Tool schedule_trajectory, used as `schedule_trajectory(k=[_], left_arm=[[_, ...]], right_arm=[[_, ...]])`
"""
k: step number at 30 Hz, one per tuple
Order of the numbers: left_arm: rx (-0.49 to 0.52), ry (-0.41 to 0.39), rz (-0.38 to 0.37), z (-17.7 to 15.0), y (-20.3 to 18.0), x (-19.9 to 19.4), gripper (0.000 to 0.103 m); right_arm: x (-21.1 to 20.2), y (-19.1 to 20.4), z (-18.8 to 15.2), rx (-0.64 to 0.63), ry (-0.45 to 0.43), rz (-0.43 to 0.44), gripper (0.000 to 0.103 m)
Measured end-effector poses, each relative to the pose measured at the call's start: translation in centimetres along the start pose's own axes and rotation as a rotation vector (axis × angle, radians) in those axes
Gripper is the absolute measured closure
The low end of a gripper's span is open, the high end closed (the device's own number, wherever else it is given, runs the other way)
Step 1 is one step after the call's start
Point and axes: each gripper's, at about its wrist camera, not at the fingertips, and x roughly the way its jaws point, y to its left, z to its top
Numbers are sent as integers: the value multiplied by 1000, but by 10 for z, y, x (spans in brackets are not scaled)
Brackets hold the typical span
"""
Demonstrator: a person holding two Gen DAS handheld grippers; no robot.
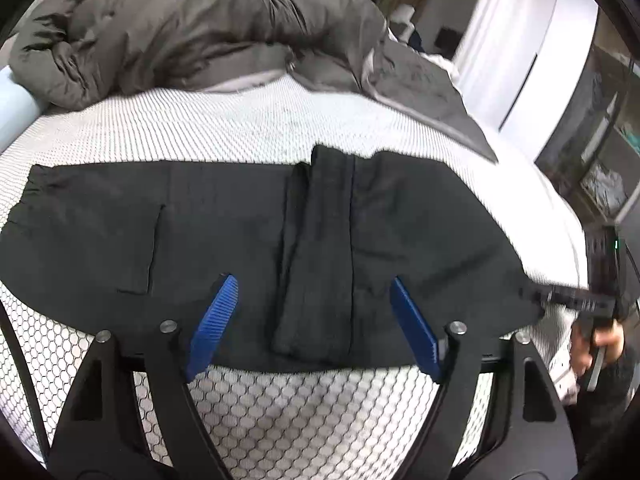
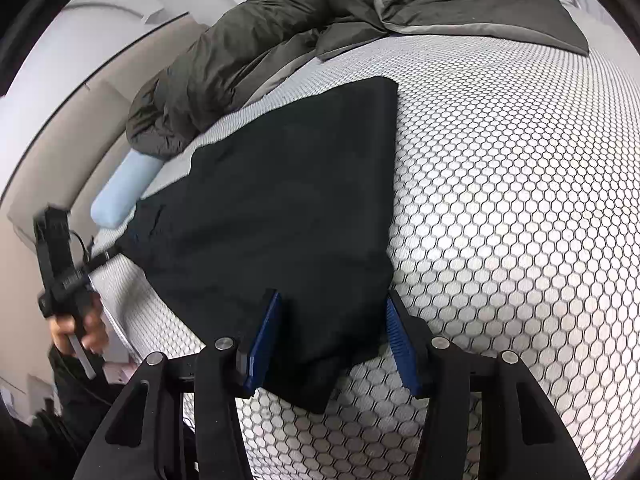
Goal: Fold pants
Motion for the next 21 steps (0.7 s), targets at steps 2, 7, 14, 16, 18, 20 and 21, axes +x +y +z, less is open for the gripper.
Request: schedule_trajectory(k=[2, 7, 14, 16, 18, 20, 21], left_arm=[[-3, -8, -9, 4, -5, 1, 25], [41, 13, -18, 7, -38, 23, 25], [149, 36, -94, 2, -108, 51, 25], [183, 54, -121, 0, -133, 62, 25], [225, 73, -143, -2, -162, 76, 25], [263, 92, -158, -3, -185, 89, 25], [295, 107, -158, -3, -201, 99, 25]], right_arm=[[2, 1, -7, 0, 5, -11, 64], [-11, 2, -28, 4, -10, -9, 70], [-42, -5, -65, 51, -74, 45, 70], [-46, -8, -67, 68, -86, 55, 69], [-45, -10, -65, 83, -96, 61, 69], [-41, -14, -63, 111, -89, 79, 69], [-39, -15, -61, 121, -92, 82, 69]])
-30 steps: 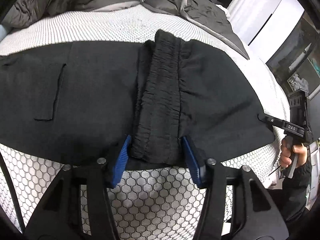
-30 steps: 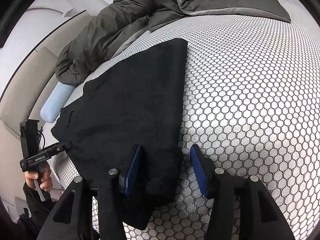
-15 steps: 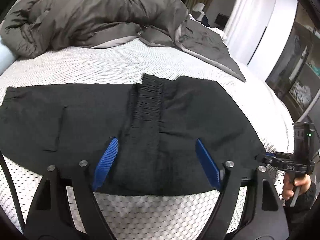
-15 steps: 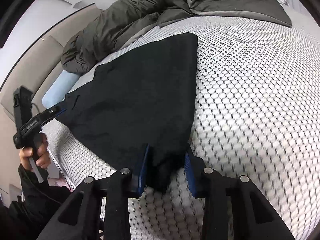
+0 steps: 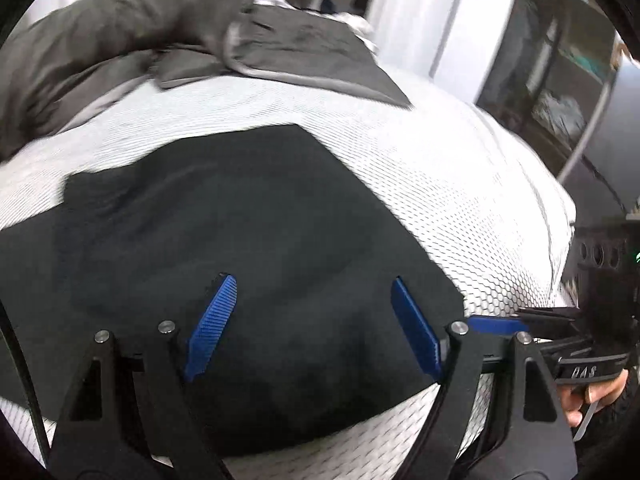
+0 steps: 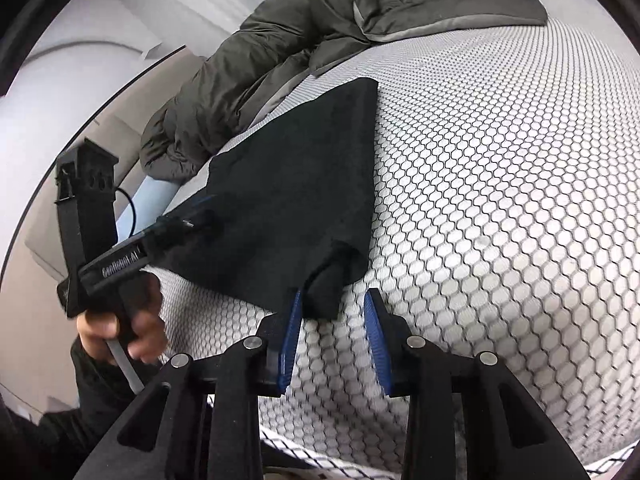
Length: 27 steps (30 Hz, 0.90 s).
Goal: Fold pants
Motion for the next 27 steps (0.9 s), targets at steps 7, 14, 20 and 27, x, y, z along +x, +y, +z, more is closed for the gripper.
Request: schedule_trajectory(k=[7, 14, 20, 27], left_arm=[[58, 146, 59, 13, -39, 69, 25], [-20, 135, 41, 19, -40, 84, 25], [-39, 119, 8, 15, -30, 68, 25], [52, 126, -5, -1, -40, 54, 25]], right_arm=[[19, 9, 5, -34, 29, -29, 99], [2, 12, -14, -71, 1, 1, 101], [-17, 5, -19, -50, -27, 32, 95], [-8, -13, -9, 37, -22, 56, 91]])
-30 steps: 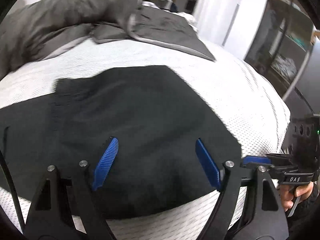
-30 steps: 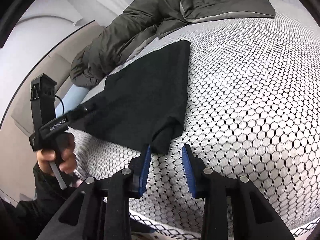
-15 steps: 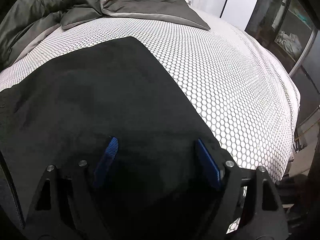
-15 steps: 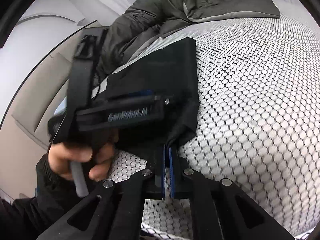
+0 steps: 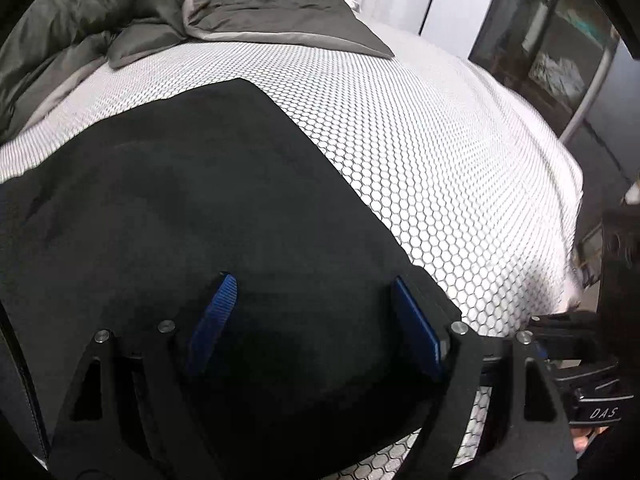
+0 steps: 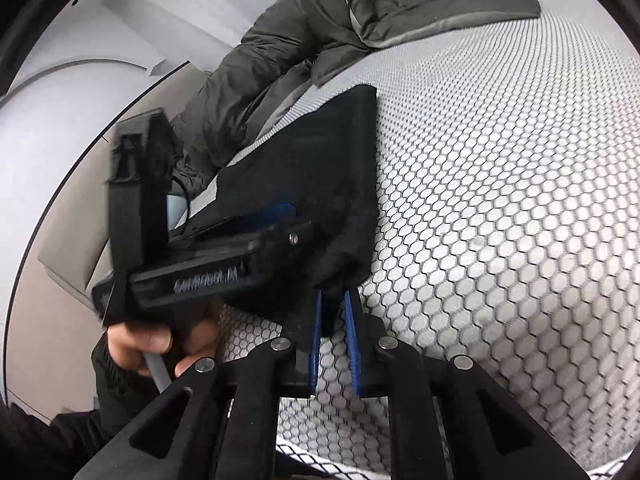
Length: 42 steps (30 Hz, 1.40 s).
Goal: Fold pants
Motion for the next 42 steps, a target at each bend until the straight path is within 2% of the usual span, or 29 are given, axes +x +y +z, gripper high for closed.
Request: schedule_trajectory(k=[2, 7, 10, 12, 16, 17, 19, 20, 22, 24, 25, 29, 32, 33, 35, 38, 42], left_arm=[[-5, 5, 7, 0, 2, 4, 25], [-50, 1, -1, -1, 16, 2, 25], [-54, -1, 6, -2, 20, -1, 25], [-58, -17, 0, -3, 21, -8, 25], [13, -61, -47, -15, 2, -25, 25], [55, -47, -42, -21, -7, -22, 23], [138, -40, 50, -32, -23, -15, 23], [159, -45, 75, -36, -26, -15, 23], [152, -50, 49, -40, -23, -27, 23], [128, -65, -17, -43, -13, -47, 23], [116, -83, -18, -46, -8, -55, 23], [73, -92, 22, -54, 21, -67, 23], [65, -42, 59, -62, 35, -61, 23], [62, -42, 62, -62, 38, -60, 23], [63, -44, 61, -65, 38, -62, 23], [66, -43, 67, -66, 36, -63, 23], [55, -57, 65, -57, 32, -60, 23]], right_arm=[[8, 1, 0, -19, 25, -16, 101], [-6, 9, -11, -68, 19, -16, 103], [-11, 14, -21, -123, 47, 2, 103], [-20, 12, -22, -120, 27, -6, 103], [-42, -5, -8, -37, -91, -39, 86], [-44, -12, -3, -9, -112, -57, 83], [-45, -23, 6, 18, -120, -71, 79], [-42, -25, 8, 23, -112, -76, 70], [-33, -27, 12, 35, -102, -86, 63], [-29, -28, 13, 38, -98, -92, 63], [-25, -27, 16, 40, -101, -93, 63], [1, -5, 30, 28, -84, -47, 63], [15, 10, 25, -26, -24, 8, 63], [22, 14, 24, -40, -3, 11, 63], [34, 24, 19, -83, 42, -42, 96], [38, 31, 12, -137, 68, -67, 99], [21, 31, -2, -153, 83, -32, 99]])
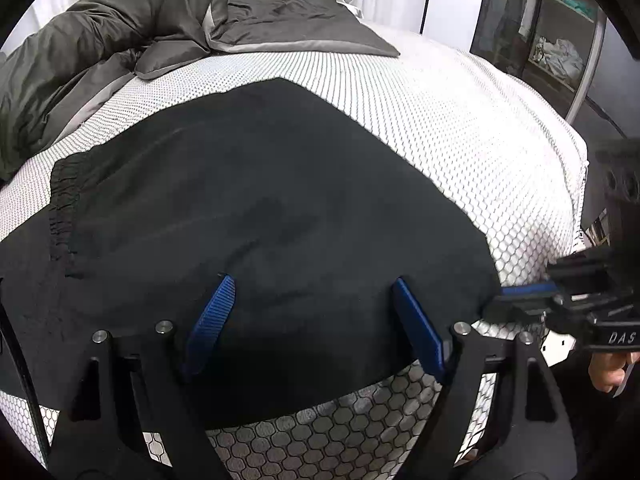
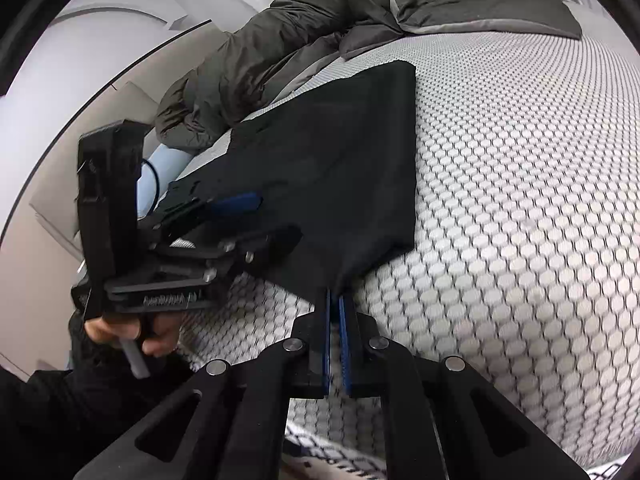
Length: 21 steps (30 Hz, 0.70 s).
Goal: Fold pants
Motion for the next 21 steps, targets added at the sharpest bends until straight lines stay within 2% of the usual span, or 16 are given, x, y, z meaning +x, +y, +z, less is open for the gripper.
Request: schedule_trajectory(k=[1, 3, 4, 5, 8, 12, 15, 17, 19, 21], left_arm=[[-7, -13, -9, 4, 0, -1, 23], [-15, -52, -50, 9, -4, -9, 23], [-16, -65, -65, 11, -6, -11, 23], [-20, -79, -83, 13, -12, -10, 23], [14, -31, -98, 14, -35, 2, 22], [76, 16, -40, 10, -57, 18, 19], [56, 25, -53, 10, -54, 21, 19], [65, 32, -55, 9, -55, 20, 19], [66, 43, -58, 9, -55, 22, 19], [65, 48, -63, 7, -55, 24, 19]], right_arm=[[-4, -4, -3, -2, 3, 2, 98], [-19, -10, -1, 23, -38, 10, 85], [-29, -15, 0, 42, -74, 10, 72], [-39, -21, 2, 67, -122, -4, 64], [-48, -33, 9, 122, -172, -18, 59], [-19, -31, 36, 88, -83, -30, 58], [11, -34, 58, 56, 51, -18, 54], [35, -29, 74, -21, 119, -30, 54], [48, -29, 86, -80, 144, -40, 54], [62, -35, 108, -74, 146, -25, 57]])
